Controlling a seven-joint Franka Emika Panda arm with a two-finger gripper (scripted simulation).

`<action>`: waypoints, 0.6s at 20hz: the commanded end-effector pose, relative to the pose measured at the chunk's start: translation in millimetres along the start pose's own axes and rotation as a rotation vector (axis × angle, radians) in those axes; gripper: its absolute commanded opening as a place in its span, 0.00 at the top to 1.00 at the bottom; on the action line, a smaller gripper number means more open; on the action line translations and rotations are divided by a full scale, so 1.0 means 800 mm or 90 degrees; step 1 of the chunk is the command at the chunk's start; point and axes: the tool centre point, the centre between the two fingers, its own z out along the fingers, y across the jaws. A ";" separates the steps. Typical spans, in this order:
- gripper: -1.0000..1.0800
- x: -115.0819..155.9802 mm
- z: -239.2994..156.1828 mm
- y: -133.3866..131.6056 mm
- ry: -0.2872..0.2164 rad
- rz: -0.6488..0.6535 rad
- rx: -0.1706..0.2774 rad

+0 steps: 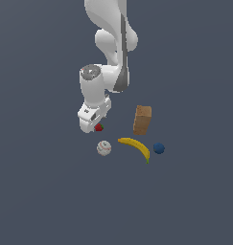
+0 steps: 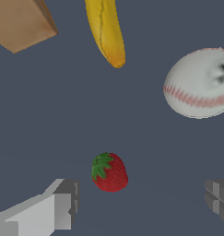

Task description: Pick up a designated object from a clutter of objects.

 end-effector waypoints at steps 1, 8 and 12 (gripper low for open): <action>0.04 -0.007 0.010 -0.006 0.002 -0.039 -0.001; 0.04 -0.020 0.028 -0.020 0.008 -0.118 -0.003; 0.04 -0.024 0.035 -0.026 0.010 -0.147 -0.004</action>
